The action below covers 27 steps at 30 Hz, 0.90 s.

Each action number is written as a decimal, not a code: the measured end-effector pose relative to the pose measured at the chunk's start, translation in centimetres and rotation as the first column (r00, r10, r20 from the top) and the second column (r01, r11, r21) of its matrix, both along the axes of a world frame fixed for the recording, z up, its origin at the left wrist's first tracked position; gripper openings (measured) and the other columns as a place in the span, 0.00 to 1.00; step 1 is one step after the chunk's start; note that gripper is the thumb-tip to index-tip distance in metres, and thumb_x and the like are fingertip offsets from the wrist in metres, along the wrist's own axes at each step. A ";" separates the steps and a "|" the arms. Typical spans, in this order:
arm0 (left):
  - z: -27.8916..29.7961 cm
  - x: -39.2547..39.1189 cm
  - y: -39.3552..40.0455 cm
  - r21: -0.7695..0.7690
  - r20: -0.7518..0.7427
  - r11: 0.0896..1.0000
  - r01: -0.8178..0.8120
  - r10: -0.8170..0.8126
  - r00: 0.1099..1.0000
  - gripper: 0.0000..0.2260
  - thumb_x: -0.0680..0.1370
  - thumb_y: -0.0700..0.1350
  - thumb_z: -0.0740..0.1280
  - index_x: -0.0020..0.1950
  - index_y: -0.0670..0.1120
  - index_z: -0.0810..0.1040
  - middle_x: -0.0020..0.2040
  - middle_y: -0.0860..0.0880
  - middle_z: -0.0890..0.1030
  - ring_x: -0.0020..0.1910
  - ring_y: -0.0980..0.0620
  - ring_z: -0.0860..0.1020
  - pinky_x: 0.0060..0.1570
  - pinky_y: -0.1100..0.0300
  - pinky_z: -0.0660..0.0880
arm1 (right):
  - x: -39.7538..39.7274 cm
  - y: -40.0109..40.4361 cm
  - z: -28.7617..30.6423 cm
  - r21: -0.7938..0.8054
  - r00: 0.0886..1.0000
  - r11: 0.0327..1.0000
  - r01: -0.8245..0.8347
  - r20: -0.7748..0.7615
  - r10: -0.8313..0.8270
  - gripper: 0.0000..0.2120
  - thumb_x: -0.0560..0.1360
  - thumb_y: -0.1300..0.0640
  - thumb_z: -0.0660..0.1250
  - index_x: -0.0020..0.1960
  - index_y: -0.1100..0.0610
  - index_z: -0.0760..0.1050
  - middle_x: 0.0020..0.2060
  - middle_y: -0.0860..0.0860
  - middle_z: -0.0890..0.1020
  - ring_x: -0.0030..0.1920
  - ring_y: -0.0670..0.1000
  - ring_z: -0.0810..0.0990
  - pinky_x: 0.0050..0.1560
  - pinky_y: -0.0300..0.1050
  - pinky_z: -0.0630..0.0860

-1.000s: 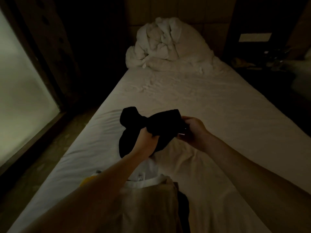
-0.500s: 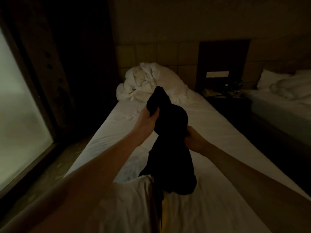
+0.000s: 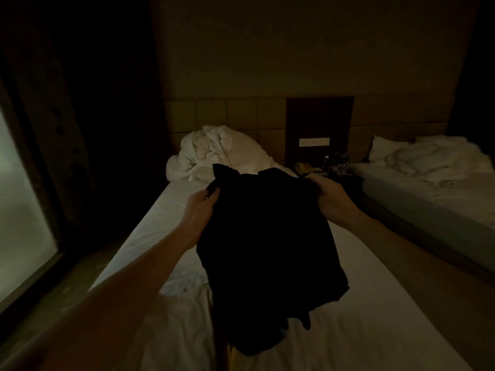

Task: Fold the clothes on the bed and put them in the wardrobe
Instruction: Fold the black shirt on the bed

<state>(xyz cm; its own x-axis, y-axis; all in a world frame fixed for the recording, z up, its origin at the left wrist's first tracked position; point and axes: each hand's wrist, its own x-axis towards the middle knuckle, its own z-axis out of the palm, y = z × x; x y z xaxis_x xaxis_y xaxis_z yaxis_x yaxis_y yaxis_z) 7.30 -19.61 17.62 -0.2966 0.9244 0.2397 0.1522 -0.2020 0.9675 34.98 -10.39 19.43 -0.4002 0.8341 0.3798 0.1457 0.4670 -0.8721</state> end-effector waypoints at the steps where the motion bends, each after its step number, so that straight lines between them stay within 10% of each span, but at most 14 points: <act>1: 0.4 0.3 -0.5 -0.028 0.036 0.998 0.059 -0.058 0.998 0.19 0.79 0.56 0.65 0.54 0.41 0.82 0.42 0.42 0.81 0.40 0.44 0.78 0.39 0.56 0.71 | 0.5 0.4 0.4 -0.029 0.998 0.998 0.058 -0.033 -0.059 0.09 0.79 0.57 0.61 0.40 0.56 0.67 0.31 0.49 0.67 0.25 0.45 0.69 0.33 0.39 0.69; 4: 1.5 1.3 -1.6 -0.055 -0.029 0.980 0.190 -0.192 0.981 0.22 0.74 0.59 0.69 0.52 0.40 0.82 0.39 0.48 0.82 0.36 0.50 0.81 0.36 0.61 0.73 | 1.2 0.6 0.7 0.117 0.965 0.962 0.245 0.071 -0.254 0.15 0.84 0.54 0.53 0.41 0.56 0.67 0.35 0.51 0.69 0.33 0.48 0.71 0.38 0.41 0.69; 7: 2.0 1.6 -1.9 -0.014 -0.177 0.993 0.118 -0.119 0.977 0.10 0.76 0.50 0.70 0.51 0.45 0.82 0.44 0.46 0.85 0.42 0.50 0.84 0.42 0.60 0.79 | 0.9 -0.8 1.8 -0.050 0.987 0.995 0.090 0.138 -0.082 0.18 0.76 0.38 0.62 0.47 0.54 0.71 0.41 0.50 0.75 0.43 0.49 0.76 0.45 0.45 0.68; 11: 2.6 -0.3 -1.7 0.036 -0.068 0.998 -0.060 0.063 0.996 0.14 0.77 0.49 0.70 0.47 0.37 0.82 0.41 0.43 0.84 0.41 0.45 0.82 0.45 0.52 0.77 | 0.9 -1.4 2.1 0.086 0.894 0.995 -0.052 0.448 0.008 0.25 0.71 0.47 0.75 0.59 0.55 0.67 0.54 0.49 0.74 0.52 0.48 0.76 0.49 0.45 0.73; 15: 2.2 -2.8 -1.1 0.067 -0.119 0.967 -0.244 0.251 0.961 0.17 0.77 0.53 0.69 0.40 0.39 0.78 0.40 0.40 0.82 0.40 0.42 0.82 0.40 0.51 0.75 | 0.8 -0.7 1.3 0.207 0.882 0.978 0.021 0.457 -0.115 0.02 0.80 0.62 0.63 0.52 0.57 0.73 0.46 0.50 0.73 0.42 0.49 0.73 0.45 0.46 0.72; 20: 1.1 -4.0 -1.9 0.112 0.131 0.964 -0.242 0.227 0.965 0.06 0.81 0.49 0.63 0.51 0.50 0.79 0.48 0.48 0.82 0.47 0.50 0.81 0.44 0.58 0.78 | 0.1 -1.2 0.4 0.146 0.904 0.965 0.218 0.342 -0.256 0.16 0.81 0.66 0.53 0.36 0.61 0.71 0.31 0.58 0.74 0.29 0.53 0.73 0.32 0.45 0.73; 24: 0.7 -3.5 -1.9 0.146 0.163 0.975 -0.164 0.140 0.977 0.07 0.82 0.49 0.62 0.56 0.52 0.78 0.48 0.51 0.82 0.45 0.54 0.83 0.40 0.62 0.77 | -3.4 -2.3 -5.0 -0.073 0.808 0.993 -0.092 0.578 0.117 0.03 0.79 0.64 0.64 0.50 0.58 0.76 0.39 0.51 0.80 0.39 0.50 0.79 0.43 0.46 0.78; 27: 0.9 -3.3 -2.4 0.147 0.187 0.981 -0.129 0.100 0.977 0.07 0.82 0.48 0.61 0.54 0.54 0.79 0.49 0.51 0.83 0.46 0.54 0.83 0.42 0.61 0.78 | -6.8 -2.5 -12.2 -0.284 0.601 0.923 -0.260 0.700 0.385 0.29 0.74 0.53 0.73 0.72 0.50 0.65 0.60 0.48 0.76 0.61 0.51 0.75 0.63 0.51 0.73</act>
<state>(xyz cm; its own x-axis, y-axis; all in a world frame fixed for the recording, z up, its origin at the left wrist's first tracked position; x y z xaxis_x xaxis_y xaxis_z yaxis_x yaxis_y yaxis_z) 3.96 -22.04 18.50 -0.4492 0.8368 0.3130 0.0112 -0.3450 0.9385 28.16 -12.93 7.21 -0.7446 0.6111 -0.2687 0.6251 0.4972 -0.6017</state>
